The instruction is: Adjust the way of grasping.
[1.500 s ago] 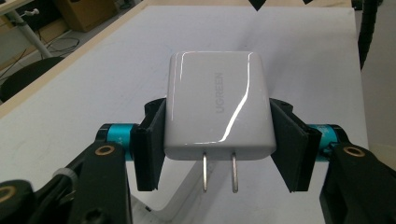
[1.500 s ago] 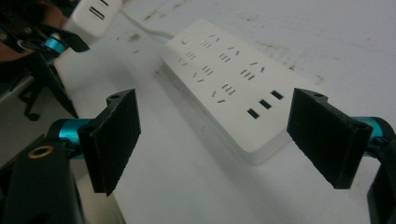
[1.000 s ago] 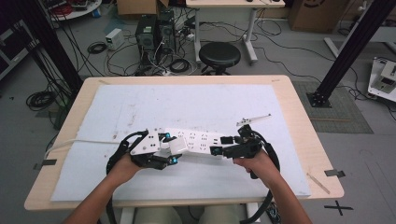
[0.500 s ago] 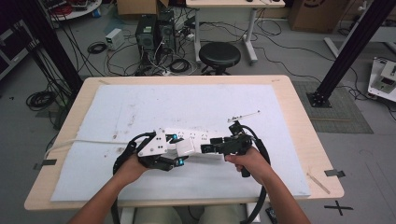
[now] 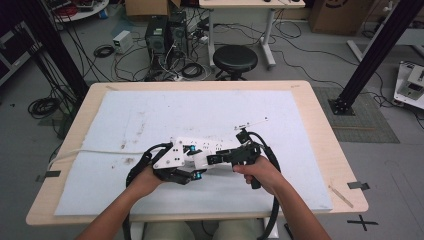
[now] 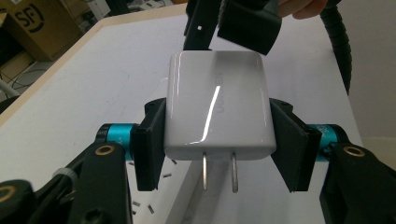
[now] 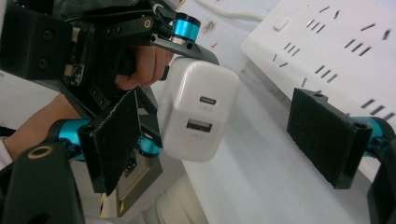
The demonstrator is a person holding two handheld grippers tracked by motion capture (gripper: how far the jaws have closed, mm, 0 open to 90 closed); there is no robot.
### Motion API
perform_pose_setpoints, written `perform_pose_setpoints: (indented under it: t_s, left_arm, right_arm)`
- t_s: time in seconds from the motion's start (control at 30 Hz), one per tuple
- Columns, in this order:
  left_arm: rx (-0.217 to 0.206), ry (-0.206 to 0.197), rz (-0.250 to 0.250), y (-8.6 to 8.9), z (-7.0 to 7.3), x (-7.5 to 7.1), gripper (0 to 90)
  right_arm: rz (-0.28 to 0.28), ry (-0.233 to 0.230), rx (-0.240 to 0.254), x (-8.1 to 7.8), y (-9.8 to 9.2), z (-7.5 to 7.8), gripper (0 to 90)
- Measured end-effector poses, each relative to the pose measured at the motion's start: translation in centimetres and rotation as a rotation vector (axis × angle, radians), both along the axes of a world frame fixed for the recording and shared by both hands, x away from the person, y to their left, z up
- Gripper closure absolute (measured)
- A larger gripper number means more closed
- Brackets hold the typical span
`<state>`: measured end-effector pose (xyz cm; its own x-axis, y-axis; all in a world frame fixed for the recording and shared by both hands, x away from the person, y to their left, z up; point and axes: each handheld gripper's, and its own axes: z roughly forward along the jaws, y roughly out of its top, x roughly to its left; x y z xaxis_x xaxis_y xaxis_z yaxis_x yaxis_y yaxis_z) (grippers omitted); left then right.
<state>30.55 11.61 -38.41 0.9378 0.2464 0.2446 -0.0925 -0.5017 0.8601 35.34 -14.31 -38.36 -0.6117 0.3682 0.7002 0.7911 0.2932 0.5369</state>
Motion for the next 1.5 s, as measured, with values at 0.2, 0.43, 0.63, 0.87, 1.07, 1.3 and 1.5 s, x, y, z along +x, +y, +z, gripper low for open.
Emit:
perform_pose_setpoints:
  t_s: [0.2, 0.43, 0.63, 0.87, 1.07, 1.3, 1.5]
  left_arm:
    - [-0.006, -0.005, -0.018, -0.4, 0.0, 0.0, 42.6]
    - [0.002, -0.018, -0.023, -0.5, 0.1, 0.0, 42.5]
    - [0.028, -0.049, -0.037, -0.8, -0.1, -0.2, 42.5]
    - [-0.005, 0.022, 0.027, -0.6, 0.0, -0.1, 20.3]
    - [-0.067, 0.091, 0.097, 1.0, -0.6, 0.0, 20.2]
    - [-0.200, 0.154, 0.258, 3.3, -1.0, 0.7, 20.1]
    - [-0.253, 0.140, 0.386, 4.7, -1.0, 1.0, 19.8]
  right_arm:
    - [0.020, 0.035, 0.002, 0.4, 0.7, -0.5, 24.6]
    - [0.037, 0.069, 0.030, 0.7, 0.6, -0.7, 37.0]
    - [0.085, 0.113, 0.089, 0.8, 0.5, -1.2, 55.9]
    - [0.053, 0.111, 0.075, 0.8, -0.1, -1.0, 63.2]
    - [-0.013, 0.008, 0.083, 0.8, -1.7, -0.4, 63.4]
    - [-0.057, -0.129, 0.008, 0.3, -3.2, 0.4, 63.5]
    - [-0.052, -0.269, -0.075, -0.4, -3.9, 0.8, 63.5]
